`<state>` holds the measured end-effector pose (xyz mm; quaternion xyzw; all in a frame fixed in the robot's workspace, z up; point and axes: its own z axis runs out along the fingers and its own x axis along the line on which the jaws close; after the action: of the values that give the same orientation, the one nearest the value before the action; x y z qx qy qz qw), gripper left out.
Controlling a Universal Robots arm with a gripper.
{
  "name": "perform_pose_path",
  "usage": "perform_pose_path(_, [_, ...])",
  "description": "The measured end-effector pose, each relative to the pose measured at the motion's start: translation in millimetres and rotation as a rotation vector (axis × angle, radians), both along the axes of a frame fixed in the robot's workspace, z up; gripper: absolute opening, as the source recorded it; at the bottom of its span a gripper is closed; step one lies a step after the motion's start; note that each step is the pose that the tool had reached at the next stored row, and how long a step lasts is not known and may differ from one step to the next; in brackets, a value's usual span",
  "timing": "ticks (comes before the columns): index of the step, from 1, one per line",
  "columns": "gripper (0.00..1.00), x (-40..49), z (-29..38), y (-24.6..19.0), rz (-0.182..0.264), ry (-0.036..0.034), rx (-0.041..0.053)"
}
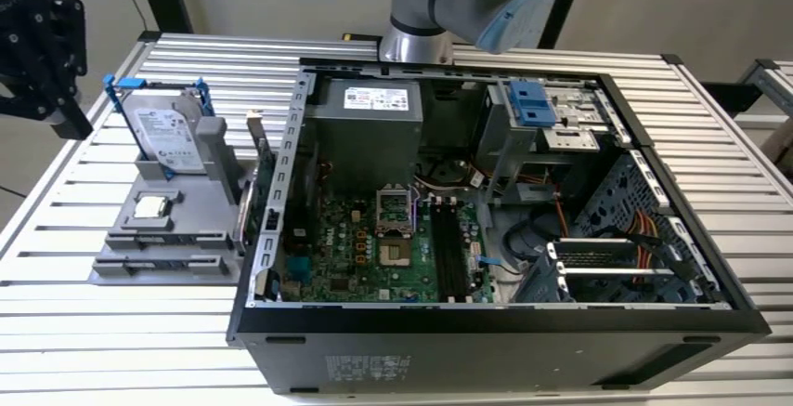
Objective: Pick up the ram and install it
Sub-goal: 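Pick up the ram and move it above insertion slot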
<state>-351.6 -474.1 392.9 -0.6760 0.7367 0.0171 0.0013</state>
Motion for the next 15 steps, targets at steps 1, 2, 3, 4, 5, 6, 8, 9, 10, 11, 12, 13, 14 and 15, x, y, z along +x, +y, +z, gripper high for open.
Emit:
perform_pose_path(1, [0.00,0.0,0.1,0.0,0.012,-0.0022,-0.0001])
perform_pose_path(2, [0.00,0.0,0.2,0.0,0.022,-0.0053,-0.0002])
perform_pose_path(3, [0.00,0.0,0.1,0.0,0.032,-0.0092,-0.0002])
perform_pose_path(4, [0.00,0.0,0.1,0.0,0.041,-0.0137,-0.0002])
perform_pose_path(5, [0.00,0.0,0.0,0.0,0.048,-0.0172,-0.0002])
perform_pose_path(6, [0.00,0.1,0.0,0.0,0.052,-0.0186,-0.0001])
perform_pose_path(8, [0.00,0.1,0.0,0.0,0.057,-0.0196,0.0000])
perform_pose_path(9, [0.00,0.0,0.0,0.0,0.060,-0.0197,0.0000])
perform_pose_path(10, [0.00,0.0,0.0,0.0,0.063,-0.0198,0.0000])
perform_pose_path(11, [0.00,0.0,0.0,0.0,0.066,-0.0197,0.0000])
perform_pose_path(12, [0.00,0.0,0.0,0.0,0.069,-0.0198,0.0000])
perform_pose_path(13, [0.00,0.0,0.0,0.0,0.071,-0.0197,0.0001])
perform_pose_path(14, [0.00,0.0,0.0,0.0,0.073,-0.0197,0.0000])
perform_pose_path(15, [0.00,0.0,0.0,0.0,0.076,-0.0197,0.0001])
